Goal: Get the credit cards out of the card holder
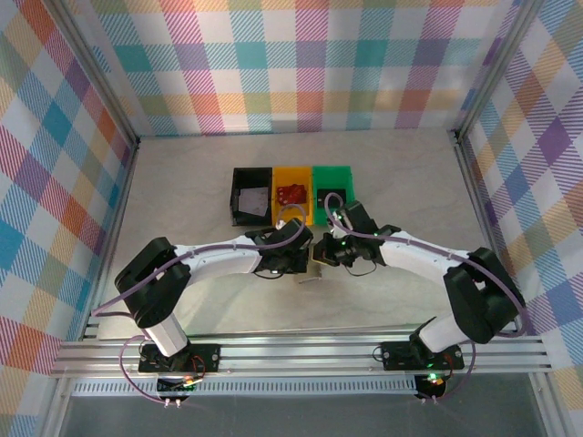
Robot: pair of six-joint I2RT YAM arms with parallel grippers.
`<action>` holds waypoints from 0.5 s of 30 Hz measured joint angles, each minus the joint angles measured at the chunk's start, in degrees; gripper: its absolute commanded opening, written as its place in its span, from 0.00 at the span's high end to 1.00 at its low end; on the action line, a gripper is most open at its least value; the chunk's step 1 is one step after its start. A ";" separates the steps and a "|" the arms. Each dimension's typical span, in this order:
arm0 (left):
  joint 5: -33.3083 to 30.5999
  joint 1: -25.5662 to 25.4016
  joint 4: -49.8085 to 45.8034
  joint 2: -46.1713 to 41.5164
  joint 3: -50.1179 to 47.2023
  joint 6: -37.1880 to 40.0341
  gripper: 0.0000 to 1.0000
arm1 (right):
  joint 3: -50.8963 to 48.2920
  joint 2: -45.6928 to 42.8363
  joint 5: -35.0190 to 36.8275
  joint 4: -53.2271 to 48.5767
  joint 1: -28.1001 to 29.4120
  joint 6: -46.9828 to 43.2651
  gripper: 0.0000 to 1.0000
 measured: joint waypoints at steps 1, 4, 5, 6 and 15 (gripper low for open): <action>0.11 -0.07 0.28 0.00 0.00 0.00 1.00 | -0.20 0.72 -0.17 0.72 0.11 0.57 1.00; 0.37 -0.15 1.70 0.00 0.00 -0.02 1.00 | -0.98 2.34 -0.24 1.99 0.17 2.19 1.00; 0.57 -0.15 2.29 0.00 0.00 -0.02 1.00 | -1.29 2.73 -0.24 2.27 0.17 2.69 1.00; 0.74 -0.15 2.62 0.00 0.00 -0.02 1.00 | -1.51 3.04 -0.20 2.60 0.17 3.21 1.00; 1.97 -0.35 7.32 -0.17 -2.19 -0.11 1.00 | -2.84 4.39 3.08 3.96 0.22 5.03 1.00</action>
